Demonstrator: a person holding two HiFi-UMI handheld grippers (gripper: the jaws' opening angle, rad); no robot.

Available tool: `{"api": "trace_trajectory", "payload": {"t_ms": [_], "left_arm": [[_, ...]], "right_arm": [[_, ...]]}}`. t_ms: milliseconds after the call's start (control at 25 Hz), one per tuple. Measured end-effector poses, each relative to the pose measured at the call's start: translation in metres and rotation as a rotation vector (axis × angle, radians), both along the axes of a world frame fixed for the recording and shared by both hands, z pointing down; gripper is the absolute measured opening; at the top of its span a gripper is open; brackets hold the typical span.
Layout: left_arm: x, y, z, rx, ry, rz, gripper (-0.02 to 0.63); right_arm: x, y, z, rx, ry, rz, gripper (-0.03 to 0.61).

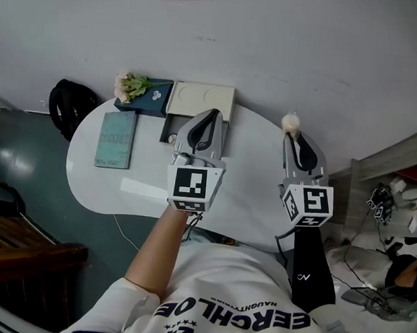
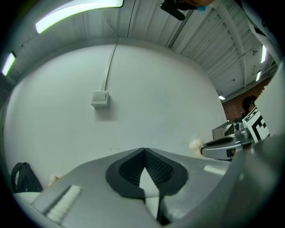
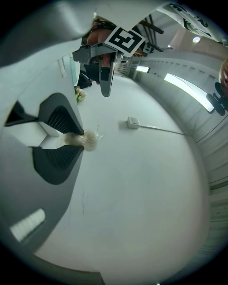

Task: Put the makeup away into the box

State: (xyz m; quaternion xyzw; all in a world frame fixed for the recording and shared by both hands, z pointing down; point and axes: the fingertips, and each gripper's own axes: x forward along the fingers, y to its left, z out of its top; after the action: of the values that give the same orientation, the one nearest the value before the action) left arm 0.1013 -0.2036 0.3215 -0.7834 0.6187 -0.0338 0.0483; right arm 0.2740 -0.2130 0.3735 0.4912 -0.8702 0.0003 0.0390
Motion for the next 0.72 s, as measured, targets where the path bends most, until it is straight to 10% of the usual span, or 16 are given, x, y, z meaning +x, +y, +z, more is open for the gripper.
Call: {"api": "trace_trajectory", "payload": {"t_ms": [720], "left_arm": [[-0.132,0.003,0.003,-0.018,-0.043,-0.08,0.0]], "right_arm": [[-0.148,-0.011,-0.006,-0.025,-0.027,-0.123,0.106]]}}
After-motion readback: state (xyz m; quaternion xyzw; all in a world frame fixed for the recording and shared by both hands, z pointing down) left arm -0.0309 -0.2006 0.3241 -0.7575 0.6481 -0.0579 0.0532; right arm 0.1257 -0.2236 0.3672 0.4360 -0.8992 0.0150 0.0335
